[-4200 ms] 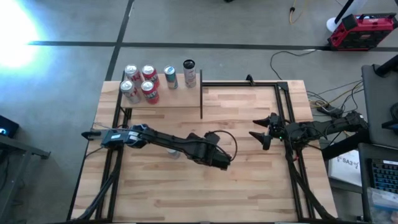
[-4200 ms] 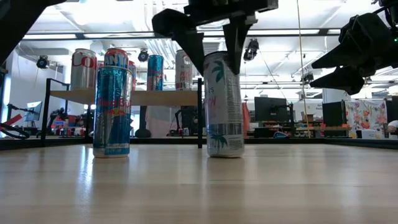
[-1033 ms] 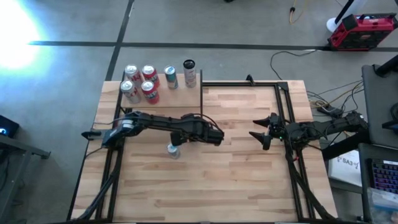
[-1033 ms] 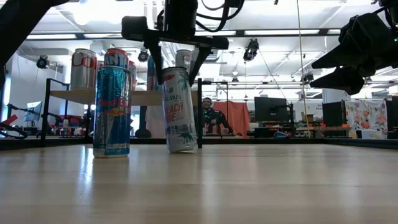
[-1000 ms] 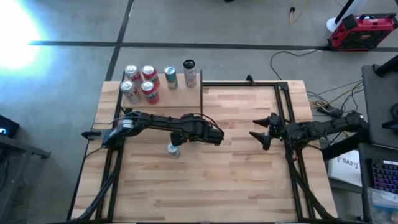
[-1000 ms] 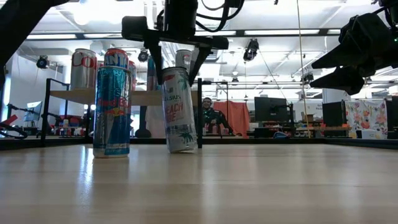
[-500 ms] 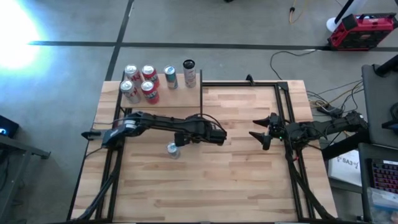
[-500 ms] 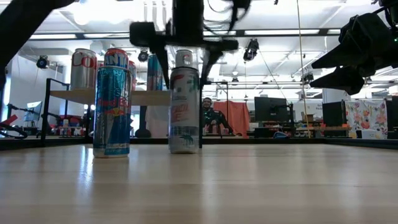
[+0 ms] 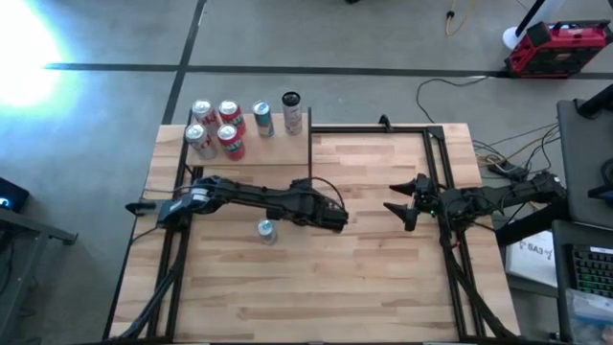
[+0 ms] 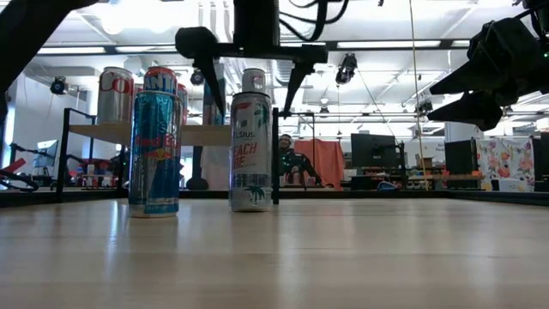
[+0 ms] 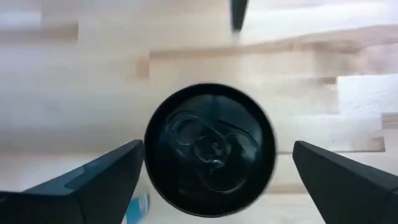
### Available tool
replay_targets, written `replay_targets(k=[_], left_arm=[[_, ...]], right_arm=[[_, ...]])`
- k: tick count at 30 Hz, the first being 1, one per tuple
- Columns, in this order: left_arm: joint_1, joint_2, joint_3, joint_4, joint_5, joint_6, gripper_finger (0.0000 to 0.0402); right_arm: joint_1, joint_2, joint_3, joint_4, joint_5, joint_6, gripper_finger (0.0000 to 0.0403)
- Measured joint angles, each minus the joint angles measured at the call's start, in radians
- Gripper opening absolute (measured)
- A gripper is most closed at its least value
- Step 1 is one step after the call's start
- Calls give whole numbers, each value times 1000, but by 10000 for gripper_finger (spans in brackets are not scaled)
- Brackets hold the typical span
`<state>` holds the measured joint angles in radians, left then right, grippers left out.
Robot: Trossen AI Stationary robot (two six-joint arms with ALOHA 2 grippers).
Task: Place canned beverage on shelf
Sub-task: Put the white and pink soda can align the with the other white and pink soda can on the shelf
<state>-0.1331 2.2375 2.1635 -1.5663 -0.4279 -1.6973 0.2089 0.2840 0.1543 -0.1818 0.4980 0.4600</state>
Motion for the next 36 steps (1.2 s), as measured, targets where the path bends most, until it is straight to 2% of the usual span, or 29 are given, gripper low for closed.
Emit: replay_targets(k=[6, 11, 21, 24, 30, 36], left_arm=[[-74, 0, -1, -4, -235, -38, 394], [-118, 0, -50, -4, -371, -115, 394], [-187, -2, -213, -5, -516, -301, 394], [-191, -2, -228, -3, -555, -309, 394], [-186, -3, -247, 4, -562, -295, 390], [-184, -4, -260, 23, -586, -295, 359]], right_arm=[[0, 0, 0, 0, 0, 0, 336], [0, 0, 0, 0, 0, 0, 336], [0, 0, 0, 0, 0, 0, 336], [0, 0, 0, 0, 0, 0, 336], [0, 0, 0, 0, 0, 0, 336], [0, 0, 0, 0, 0, 0, 336]])
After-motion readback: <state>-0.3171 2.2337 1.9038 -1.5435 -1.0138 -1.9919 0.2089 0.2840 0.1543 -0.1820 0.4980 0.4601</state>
